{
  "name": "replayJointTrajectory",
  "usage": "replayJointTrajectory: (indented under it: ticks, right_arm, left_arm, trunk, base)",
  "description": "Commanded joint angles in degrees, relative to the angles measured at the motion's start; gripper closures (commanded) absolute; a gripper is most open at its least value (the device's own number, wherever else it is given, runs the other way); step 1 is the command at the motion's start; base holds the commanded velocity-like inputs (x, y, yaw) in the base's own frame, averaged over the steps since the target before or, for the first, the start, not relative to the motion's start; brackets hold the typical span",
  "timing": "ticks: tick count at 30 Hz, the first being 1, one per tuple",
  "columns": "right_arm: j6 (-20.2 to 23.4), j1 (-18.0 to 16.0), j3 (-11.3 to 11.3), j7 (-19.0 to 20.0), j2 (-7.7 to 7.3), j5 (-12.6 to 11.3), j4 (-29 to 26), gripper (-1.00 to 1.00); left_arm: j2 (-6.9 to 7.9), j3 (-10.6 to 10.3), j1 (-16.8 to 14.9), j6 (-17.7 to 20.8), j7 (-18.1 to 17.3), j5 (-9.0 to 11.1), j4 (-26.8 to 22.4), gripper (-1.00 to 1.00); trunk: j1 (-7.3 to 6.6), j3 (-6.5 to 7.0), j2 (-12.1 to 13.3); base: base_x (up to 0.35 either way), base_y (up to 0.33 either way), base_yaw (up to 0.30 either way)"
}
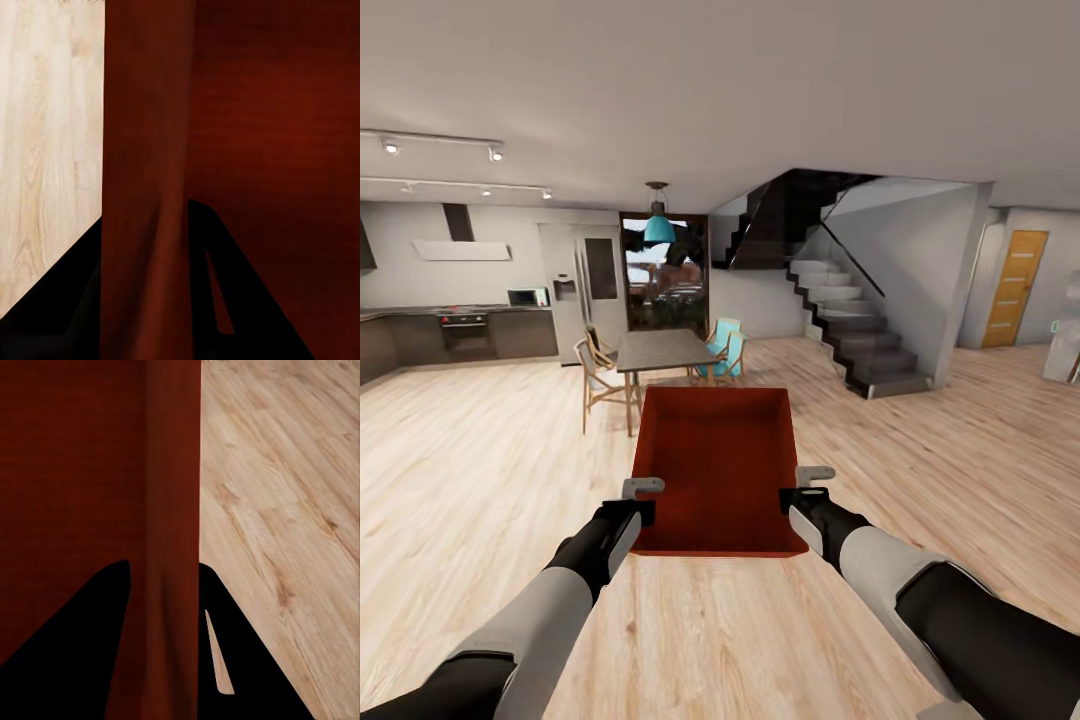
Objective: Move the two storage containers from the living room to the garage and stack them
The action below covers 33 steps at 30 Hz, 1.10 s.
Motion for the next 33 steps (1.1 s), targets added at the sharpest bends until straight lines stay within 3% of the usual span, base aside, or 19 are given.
replayJointTrajectory:
  ticks: [1, 15, 33]
  right_arm:
    - [-2.3, 0.0, 4.5, -5.2, -0.04, 1.5, -0.2, 1.0]
    - [-2.3, 0.0, 4.5, -5.2, -0.04, 1.4, -0.2, 1.0]
    - [-2.3, 0.0, 4.5, -5.2, -0.04, 1.3, -0.2, 1.0]
  left_arm:
    - [-0.01, 0.2, 0.0, 0.4, 0.4, -0.1, 0.1, 1.0]
    - [-0.04, 0.2, 0.0, 0.4, 0.4, -0.1, 0.1, 1.0]
    - [-0.01, 0.2, 0.0, 0.4, 0.3, -0.1, 0.1, 1.0]
  trunk:
    - [0.05, -0.02, 0.0]
    - [0.05, -0.02, 0.0]
    - [0.05, -0.02, 0.0]
  base:
    - [0.322, 0.0, 0.0]
    - [0.322, 0.0, -0.008]
    - [0.322, 0.0, -0.187]
